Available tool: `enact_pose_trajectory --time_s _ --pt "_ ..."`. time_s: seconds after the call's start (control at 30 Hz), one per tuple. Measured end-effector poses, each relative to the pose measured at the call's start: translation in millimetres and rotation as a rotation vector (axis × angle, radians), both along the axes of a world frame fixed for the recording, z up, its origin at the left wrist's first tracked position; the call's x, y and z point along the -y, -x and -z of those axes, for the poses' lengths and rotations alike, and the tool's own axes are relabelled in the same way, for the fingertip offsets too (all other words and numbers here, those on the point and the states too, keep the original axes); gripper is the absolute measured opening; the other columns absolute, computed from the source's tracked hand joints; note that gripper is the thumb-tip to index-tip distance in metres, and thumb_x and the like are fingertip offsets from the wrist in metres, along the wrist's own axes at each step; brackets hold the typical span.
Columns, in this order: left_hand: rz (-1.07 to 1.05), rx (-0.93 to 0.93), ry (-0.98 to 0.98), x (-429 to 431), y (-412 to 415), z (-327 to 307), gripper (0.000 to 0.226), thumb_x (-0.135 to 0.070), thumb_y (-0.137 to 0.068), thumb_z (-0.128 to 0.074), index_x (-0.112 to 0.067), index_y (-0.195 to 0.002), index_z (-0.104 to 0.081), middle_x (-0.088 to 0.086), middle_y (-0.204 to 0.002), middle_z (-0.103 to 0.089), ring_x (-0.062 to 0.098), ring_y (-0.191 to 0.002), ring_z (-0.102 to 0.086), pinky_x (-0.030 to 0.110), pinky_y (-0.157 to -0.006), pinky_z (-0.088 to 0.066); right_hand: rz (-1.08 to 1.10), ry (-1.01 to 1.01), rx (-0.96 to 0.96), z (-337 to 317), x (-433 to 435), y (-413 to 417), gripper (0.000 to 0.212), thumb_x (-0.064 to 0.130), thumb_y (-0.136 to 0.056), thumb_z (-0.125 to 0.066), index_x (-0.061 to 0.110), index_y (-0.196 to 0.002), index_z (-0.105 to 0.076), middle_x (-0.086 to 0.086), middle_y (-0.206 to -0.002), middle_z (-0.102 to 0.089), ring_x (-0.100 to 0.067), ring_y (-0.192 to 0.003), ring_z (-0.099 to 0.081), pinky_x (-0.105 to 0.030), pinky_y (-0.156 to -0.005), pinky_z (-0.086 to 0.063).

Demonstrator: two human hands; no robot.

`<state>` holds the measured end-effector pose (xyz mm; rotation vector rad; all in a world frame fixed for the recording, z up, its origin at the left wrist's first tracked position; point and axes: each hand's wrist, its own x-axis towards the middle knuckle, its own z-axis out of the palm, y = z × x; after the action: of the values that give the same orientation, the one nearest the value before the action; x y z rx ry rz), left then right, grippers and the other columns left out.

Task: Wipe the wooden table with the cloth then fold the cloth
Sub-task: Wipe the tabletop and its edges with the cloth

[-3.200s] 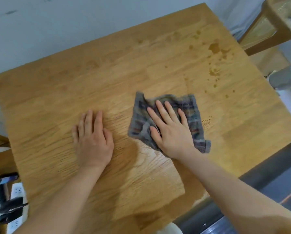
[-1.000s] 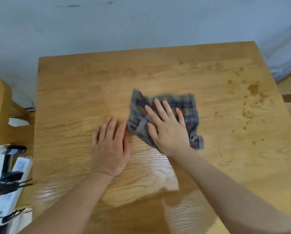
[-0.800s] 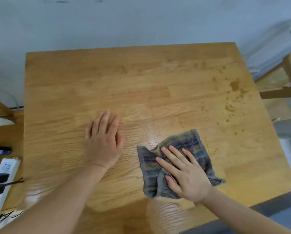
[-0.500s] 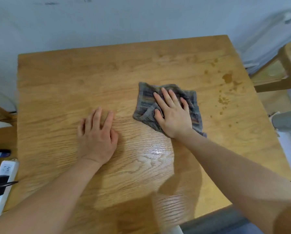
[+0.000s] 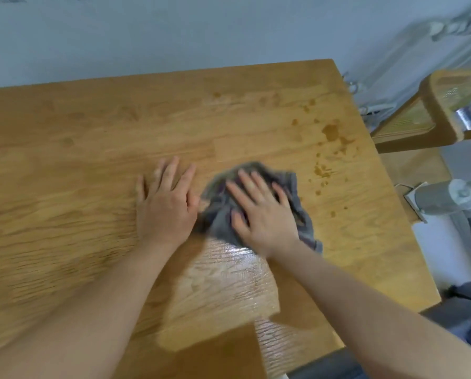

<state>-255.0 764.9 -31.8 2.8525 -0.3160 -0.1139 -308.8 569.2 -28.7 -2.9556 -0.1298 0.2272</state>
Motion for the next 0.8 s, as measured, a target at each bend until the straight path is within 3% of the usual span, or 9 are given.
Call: enact_pose_trajectory --time_s 0.1,0.17,0.37,0.67,0.73,0.8 --pt "-0.022 0.017 -0.010 1.0 -2.1 -1.1 0.048 -0.036 -0.095 -0.032 -0.029 -0.141 -0.043 0.003 -0.153 -0.035 0.023 -0.144 -0.023 0.055 -0.114 -0.017 0.116 0.009 0.002 0.1 4.2 -71.2 0.057 0.049 -0.098 -0.024 0.036 -0.154 -0.018 0.005 -0.164 -0.011 -0.015 -0.150 -0.005 -0.050 -0.119 -0.010" --pt "-0.028 0.026 -0.027 1.3 -4.1 -1.1 0.047 -0.037 -0.094 -0.033 -0.030 -0.139 -0.044 0.003 -0.153 -0.036 0.024 -0.143 -0.025 0.055 -0.113 -0.018 0.143 -0.012 0.004 1.4 3.2 -75.8 0.056 0.047 -0.100 -0.022 0.034 -0.154 -0.016 0.004 -0.164 -0.008 -0.015 -0.151 -0.002 -0.050 -0.120 -0.008" --pt "-0.023 0.002 -0.071 4.5 2.5 -3.9 0.051 -0.033 -0.092 -0.033 -0.031 -0.143 -0.040 0.005 -0.153 -0.035 0.027 -0.143 -0.025 0.056 -0.113 -0.018 -0.065 0.017 -0.049 -0.2 13.3 45.8 0.056 0.047 -0.101 -0.029 0.035 -0.154 -0.018 0.005 -0.164 -0.010 -0.015 -0.151 -0.003 -0.049 -0.119 -0.012" --pt "-0.029 0.008 -0.120 4.6 -0.4 -2.9 0.051 -0.035 -0.093 -0.030 -0.030 -0.142 -0.041 0.004 -0.154 -0.035 0.025 -0.143 -0.025 0.055 -0.113 -0.019 0.094 -0.029 -0.018 2.1 -9.7 -142.2 0.058 0.049 -0.098 -0.022 0.034 -0.154 -0.015 0.004 -0.164 -0.007 -0.016 -0.151 -0.002 -0.050 -0.119 -0.004" --pt "-0.038 0.022 -0.100 4.1 -5.4 -2.4 0.051 -0.034 -0.091 -0.032 -0.030 -0.140 -0.044 0.003 -0.153 -0.036 0.024 -0.143 -0.026 0.054 -0.113 -0.020 0.136 -0.061 -0.009 1.6 -17.0 -150.7 0.058 0.048 -0.099 -0.021 0.033 -0.155 -0.015 0.004 -0.164 -0.007 -0.016 -0.151 -0.001 -0.049 -0.119 -0.002" --pt "-0.039 0.021 -0.091 4.4 -5.6 -3.3 0.050 -0.033 -0.089 -0.035 -0.028 -0.137 -0.048 0.002 -0.152 -0.038 0.024 -0.141 -0.029 0.055 -0.112 -0.022 0.163 -0.070 0.006 -0.5 -20.9 -107.5 0.058 0.045 -0.099 -0.023 0.030 -0.155 -0.018 0.004 -0.164 -0.010 -0.016 -0.151 -0.003 -0.049 -0.119 -0.005"
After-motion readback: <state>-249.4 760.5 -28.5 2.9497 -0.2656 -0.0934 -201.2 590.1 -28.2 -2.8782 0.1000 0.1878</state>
